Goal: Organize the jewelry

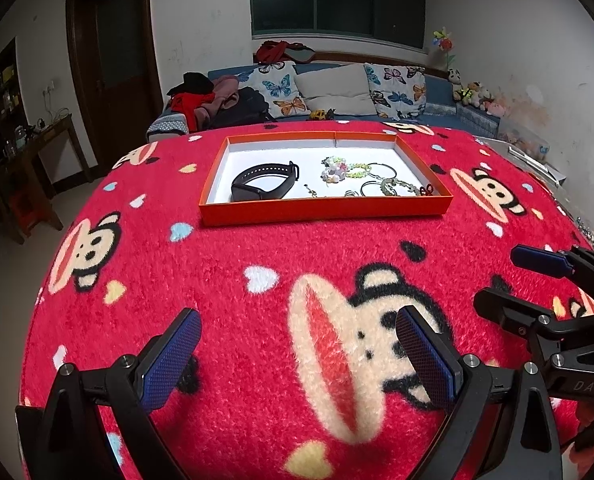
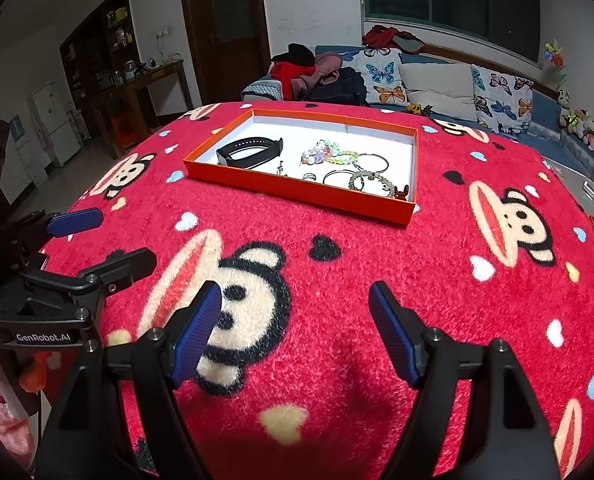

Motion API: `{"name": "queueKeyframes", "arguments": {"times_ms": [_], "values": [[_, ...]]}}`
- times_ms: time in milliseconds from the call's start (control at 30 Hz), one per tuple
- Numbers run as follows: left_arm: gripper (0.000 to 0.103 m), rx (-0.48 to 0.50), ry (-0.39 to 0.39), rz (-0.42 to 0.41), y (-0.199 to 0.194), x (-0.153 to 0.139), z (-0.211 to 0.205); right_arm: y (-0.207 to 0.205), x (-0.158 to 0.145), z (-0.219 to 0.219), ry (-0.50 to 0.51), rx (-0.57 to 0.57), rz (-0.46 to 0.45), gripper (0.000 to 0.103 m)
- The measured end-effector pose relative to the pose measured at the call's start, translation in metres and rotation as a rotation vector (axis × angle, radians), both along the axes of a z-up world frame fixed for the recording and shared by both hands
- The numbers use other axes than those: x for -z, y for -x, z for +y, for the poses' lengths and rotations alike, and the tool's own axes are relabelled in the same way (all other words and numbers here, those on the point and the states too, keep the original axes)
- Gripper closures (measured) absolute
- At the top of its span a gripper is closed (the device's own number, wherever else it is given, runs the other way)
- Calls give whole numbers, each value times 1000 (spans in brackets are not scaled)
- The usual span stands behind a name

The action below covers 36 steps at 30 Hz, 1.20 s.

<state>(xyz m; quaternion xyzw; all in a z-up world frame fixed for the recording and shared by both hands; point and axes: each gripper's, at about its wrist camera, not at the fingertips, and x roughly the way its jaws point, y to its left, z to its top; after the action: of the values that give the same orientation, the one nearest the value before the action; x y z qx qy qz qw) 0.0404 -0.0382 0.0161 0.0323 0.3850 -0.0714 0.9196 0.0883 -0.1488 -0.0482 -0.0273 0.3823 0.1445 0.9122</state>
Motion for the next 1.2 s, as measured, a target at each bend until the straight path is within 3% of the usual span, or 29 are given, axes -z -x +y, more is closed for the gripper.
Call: {"name": "queueKeyframes", "arguments": {"times_ms": [1200], "values": [[0,-55,-8,1,-3,9,16,-4,5,-7,-16,19,2,24]]}}
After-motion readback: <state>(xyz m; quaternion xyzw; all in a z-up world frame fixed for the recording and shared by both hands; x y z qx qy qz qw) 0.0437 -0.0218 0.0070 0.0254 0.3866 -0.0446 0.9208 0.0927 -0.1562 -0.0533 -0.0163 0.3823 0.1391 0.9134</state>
